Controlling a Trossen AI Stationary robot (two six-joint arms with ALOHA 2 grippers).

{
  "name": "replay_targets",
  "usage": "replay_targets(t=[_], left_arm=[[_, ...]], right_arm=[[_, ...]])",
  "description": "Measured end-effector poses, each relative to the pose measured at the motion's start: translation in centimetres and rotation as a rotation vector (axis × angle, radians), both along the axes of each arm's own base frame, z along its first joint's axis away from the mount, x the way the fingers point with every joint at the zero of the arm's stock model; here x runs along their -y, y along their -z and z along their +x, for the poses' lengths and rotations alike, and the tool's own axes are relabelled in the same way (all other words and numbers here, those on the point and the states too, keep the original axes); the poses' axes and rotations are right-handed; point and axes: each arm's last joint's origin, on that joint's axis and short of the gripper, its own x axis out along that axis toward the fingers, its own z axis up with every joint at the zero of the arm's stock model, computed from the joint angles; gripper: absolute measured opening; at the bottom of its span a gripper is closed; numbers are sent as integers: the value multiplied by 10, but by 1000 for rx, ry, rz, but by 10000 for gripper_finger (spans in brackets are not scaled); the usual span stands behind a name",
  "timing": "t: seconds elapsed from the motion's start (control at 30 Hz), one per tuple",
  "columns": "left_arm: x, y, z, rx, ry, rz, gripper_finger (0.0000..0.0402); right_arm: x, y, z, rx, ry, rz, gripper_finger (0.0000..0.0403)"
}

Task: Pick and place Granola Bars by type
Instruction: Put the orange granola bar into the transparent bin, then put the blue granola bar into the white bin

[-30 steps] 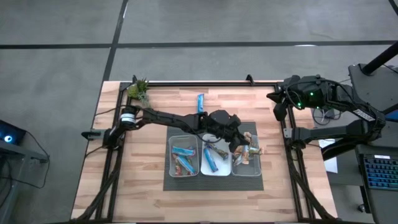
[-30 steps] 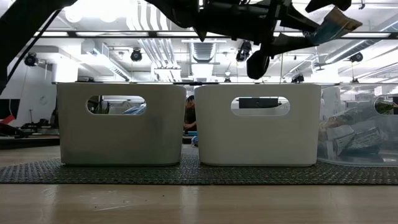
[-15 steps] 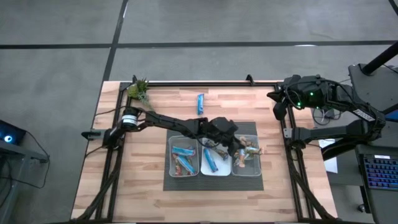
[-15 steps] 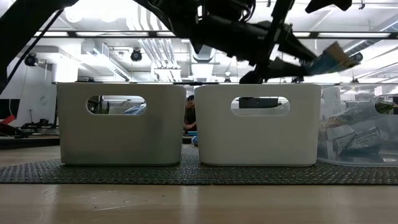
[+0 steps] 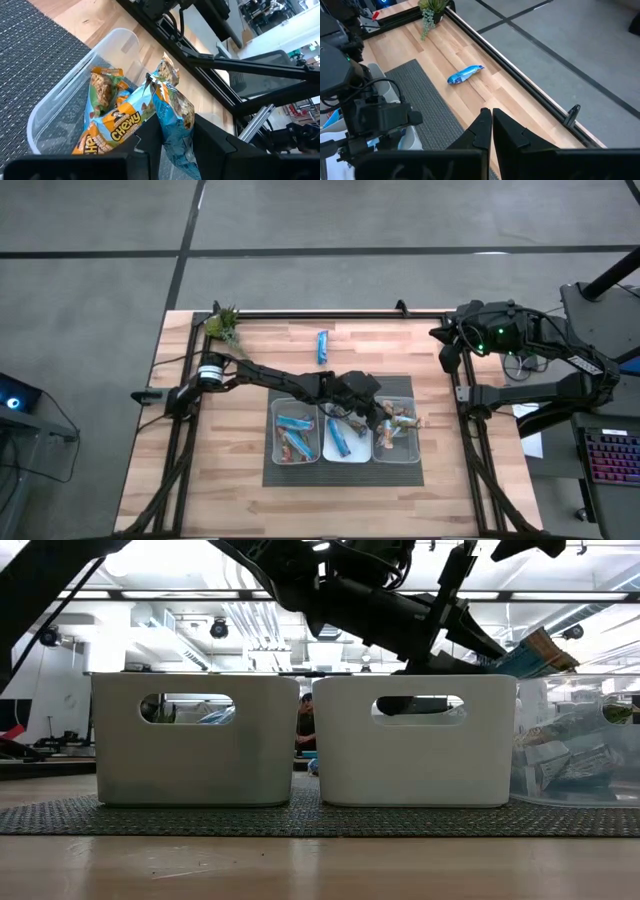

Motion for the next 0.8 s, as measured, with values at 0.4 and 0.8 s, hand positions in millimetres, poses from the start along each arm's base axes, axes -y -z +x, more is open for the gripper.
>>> replay_targets(t=[0.4,0.8], left_arm=[[0,3,-1,-36,15,-7,120],[1,-3,1,-20,30,9,158]], right_arm=[[0,0,0,-3,-4,-4,8],[0,0,0,-3,-4,-5,8]])
